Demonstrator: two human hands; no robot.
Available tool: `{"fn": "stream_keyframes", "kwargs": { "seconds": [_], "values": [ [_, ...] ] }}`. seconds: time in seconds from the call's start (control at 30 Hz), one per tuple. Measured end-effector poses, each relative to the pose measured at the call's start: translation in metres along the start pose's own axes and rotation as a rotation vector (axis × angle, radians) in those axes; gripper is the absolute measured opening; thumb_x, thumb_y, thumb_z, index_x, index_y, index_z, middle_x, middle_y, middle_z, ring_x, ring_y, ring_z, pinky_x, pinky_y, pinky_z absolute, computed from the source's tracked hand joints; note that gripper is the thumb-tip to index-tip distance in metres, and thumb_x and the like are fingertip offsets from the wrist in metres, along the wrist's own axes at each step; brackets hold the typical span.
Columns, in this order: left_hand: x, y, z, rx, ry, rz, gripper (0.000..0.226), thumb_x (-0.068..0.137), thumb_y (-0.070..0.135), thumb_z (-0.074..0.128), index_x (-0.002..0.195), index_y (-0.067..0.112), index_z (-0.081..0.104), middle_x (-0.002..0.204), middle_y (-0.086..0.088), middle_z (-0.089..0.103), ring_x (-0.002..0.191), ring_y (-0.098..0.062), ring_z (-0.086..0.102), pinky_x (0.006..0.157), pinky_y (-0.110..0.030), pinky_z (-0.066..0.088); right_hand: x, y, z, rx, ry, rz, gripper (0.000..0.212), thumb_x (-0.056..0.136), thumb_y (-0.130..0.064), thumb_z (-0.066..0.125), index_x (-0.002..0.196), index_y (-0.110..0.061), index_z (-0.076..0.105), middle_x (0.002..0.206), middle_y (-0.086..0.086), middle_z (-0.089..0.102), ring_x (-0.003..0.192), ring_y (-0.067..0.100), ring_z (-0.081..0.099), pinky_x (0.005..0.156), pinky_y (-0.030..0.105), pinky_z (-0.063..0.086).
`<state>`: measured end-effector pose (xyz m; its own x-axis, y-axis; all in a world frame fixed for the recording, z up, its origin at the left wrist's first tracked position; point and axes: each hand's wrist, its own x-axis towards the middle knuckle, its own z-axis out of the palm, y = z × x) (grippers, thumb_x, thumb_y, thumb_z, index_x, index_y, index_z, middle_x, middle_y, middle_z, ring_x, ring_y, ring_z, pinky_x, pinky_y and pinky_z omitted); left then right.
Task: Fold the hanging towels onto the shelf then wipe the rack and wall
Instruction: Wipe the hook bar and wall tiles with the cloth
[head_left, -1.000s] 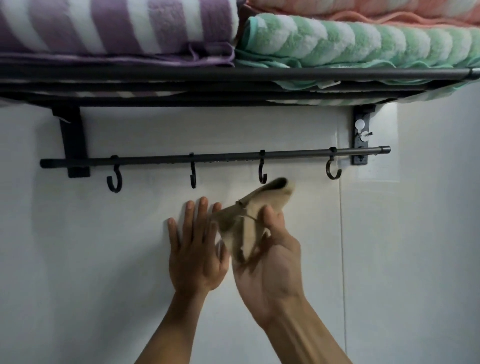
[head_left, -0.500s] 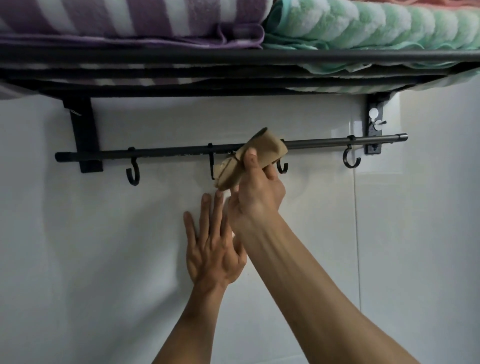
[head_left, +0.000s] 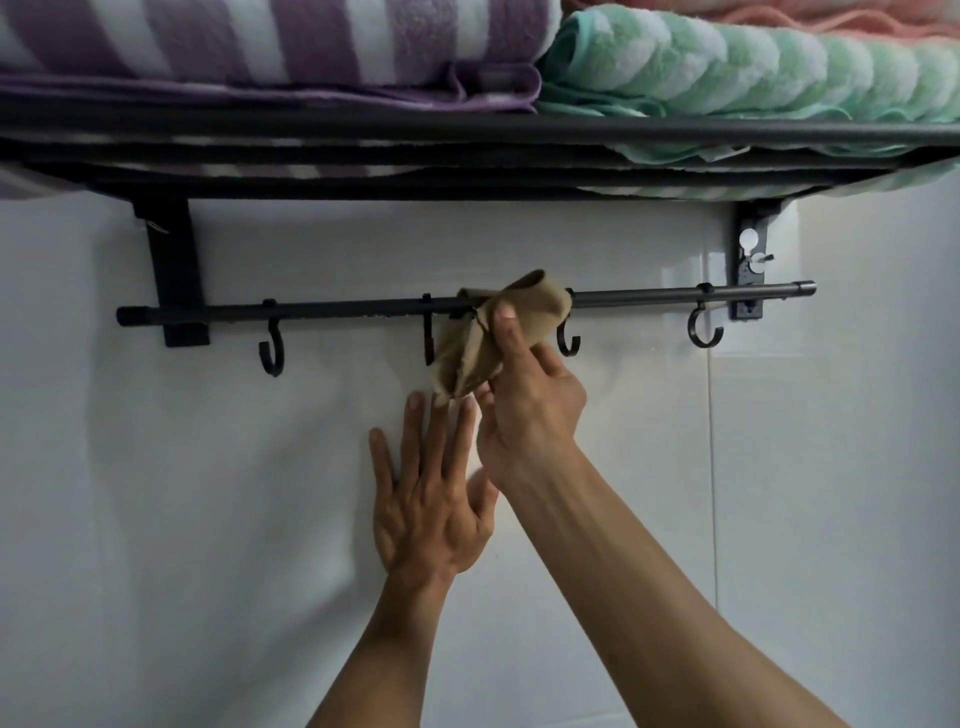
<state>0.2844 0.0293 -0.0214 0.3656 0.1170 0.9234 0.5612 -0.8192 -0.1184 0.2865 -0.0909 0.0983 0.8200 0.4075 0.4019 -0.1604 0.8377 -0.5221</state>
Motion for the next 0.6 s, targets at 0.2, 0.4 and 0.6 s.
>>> {"fn": "stream_keyframes", "kwargs": {
  "seconds": [0.2,0.4,0.6],
  "values": [
    [-0.003,-0.002,0.006,0.060,-0.043,0.014,0.096,0.078,0.058,0.047,0.157,0.009,0.022,0.165,-0.007,-0.013,0.152,-0.033,0.013,0.119,-0.064,0.014,-0.005,0.010,0.007,-0.035,-0.099,0.078,0.013,0.078,-0.012,0.085,0.083,-0.006,0.075,0.082,0.012,0.077,0.086,0.029,0.075,0.093,0.048,0.059],
    [0.001,0.004,0.000,0.033,0.027,-0.018,0.094,0.090,0.054,0.042,0.158,0.022,-0.015,0.164,-0.012,0.020,0.152,-0.033,0.017,0.120,-0.062,0.011,0.009,-0.004,-0.005,-0.019,-0.076,0.056,0.012,0.082,-0.011,0.082,0.077,-0.006,0.072,0.070,0.005,0.075,0.078,0.021,0.074,0.087,0.039,0.060],
    [0.001,0.004,-0.006,0.029,-0.025,-0.023,0.090,0.078,0.051,0.047,0.154,0.012,0.018,0.152,-0.014,0.032,0.142,-0.034,0.030,0.111,-0.067,0.031,-0.003,0.007,0.000,-0.081,-0.126,0.142,0.015,0.079,-0.014,0.085,0.087,-0.005,0.075,0.075,0.008,0.075,0.077,0.023,0.073,0.086,0.040,0.061]
  ]
}}
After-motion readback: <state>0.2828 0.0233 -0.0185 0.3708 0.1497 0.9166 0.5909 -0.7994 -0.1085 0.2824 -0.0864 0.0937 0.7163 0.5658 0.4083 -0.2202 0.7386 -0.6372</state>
